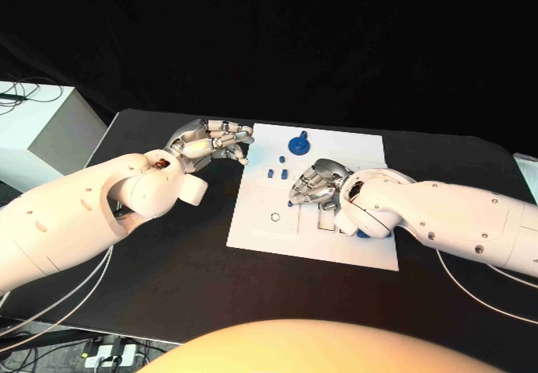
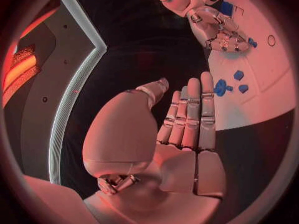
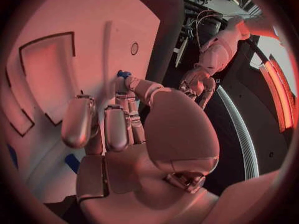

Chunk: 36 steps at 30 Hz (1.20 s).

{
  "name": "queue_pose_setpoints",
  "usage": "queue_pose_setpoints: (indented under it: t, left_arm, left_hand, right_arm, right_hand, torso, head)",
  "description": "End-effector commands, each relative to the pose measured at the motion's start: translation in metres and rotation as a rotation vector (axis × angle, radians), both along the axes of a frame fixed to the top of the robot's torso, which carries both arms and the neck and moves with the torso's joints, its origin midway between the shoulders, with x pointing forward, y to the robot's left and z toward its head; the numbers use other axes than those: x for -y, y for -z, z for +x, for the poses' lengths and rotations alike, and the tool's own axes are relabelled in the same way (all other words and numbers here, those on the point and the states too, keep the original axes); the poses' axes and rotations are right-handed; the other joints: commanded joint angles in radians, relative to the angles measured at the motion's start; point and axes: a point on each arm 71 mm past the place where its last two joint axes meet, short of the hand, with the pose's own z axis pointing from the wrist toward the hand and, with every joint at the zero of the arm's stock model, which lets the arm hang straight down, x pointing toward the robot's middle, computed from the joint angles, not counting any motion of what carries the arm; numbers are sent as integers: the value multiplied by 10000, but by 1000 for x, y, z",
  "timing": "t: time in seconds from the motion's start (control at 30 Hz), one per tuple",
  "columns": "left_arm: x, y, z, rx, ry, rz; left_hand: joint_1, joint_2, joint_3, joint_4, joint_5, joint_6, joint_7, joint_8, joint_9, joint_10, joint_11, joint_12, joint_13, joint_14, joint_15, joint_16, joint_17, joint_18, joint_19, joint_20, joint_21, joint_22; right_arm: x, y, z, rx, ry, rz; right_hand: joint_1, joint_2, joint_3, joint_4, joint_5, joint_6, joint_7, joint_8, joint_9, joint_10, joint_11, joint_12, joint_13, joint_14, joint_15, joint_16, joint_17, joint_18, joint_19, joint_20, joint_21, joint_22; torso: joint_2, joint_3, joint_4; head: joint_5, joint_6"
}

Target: Assemble the parts on the task board

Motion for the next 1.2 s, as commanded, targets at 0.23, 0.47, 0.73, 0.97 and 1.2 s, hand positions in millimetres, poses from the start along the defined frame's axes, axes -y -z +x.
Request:
queue_pose_setpoints:
  t: [0.23,0.47,0.73,0.97,1.2]
  left_arm:
    - [2,-1,-1,68,211,-30]
    - [2,-1,-1,61,205,-21]
    - [1,-1,-1,48,209,-12]
    - [2,0,-1,34,229,-2]
    - [2,0,-1,28,241,9]
  left_hand:
    - [62,22,-36,43,-11,-60,171,65,-15,-45,1,55,-16,-57,36,-66,10,122,39,23,-74,-14]
    - [59,25,-38,52,-11,-63,172,69,-16,-47,2,59,-17,-62,38,-70,10,121,37,25,-80,-18]
    - [59,25,-38,52,-11,-63,172,69,-16,-47,2,59,-17,-62,38,-70,10,121,37,25,-80,-18]
    - [59,25,-38,52,-11,-63,172,69,-16,-47,2,59,-17,-62,38,-70,10,121,37,25,-80,-18]
    - [56,36,-40,70,-11,-70,174,78,-19,-54,4,68,-19,-72,41,-78,9,121,34,28,-96,-30]
  right_arm:
    - [1,0,-2,923,-181,-577]
    - [2,-1,-3,1082,-99,-508]
    - [4,-2,-5,1153,-100,-393]
    - [3,-3,-9,1117,-193,-233]
    - [7,-5,-13,1082,-234,-198]
  right_hand:
    - [-143,-433,-214,83,98,-604,34,-438,-218,101,-26,19,129,220,8,22,130,-158,684,-29,30,818]
    - [-242,-597,-320,146,111,-825,71,-607,-294,95,-4,97,214,222,24,28,142,-164,690,-20,55,836]
    - [-259,-776,-492,244,103,-1592,127,-1006,-458,97,-3,382,444,259,28,117,282,-199,734,-15,285,950]
    - [-300,-889,-660,315,89,-1885,143,-1128,-516,44,-34,489,539,260,5,125,298,-195,737,-27,277,953]
    - [-269,-904,-701,312,71,-1936,138,-1144,-524,33,-39,517,564,261,0,130,308,-197,739,-31,290,960]
  torso:
    - [-2,-1,6]
    - [0,1,5]
    - [-2,2,1]
    - [0,5,0]
    - [-5,0,0]
  head:
    - [-11,9]
    - [-15,21]
    - [-28,32]
    - [-23,41]
    - [-24,48]
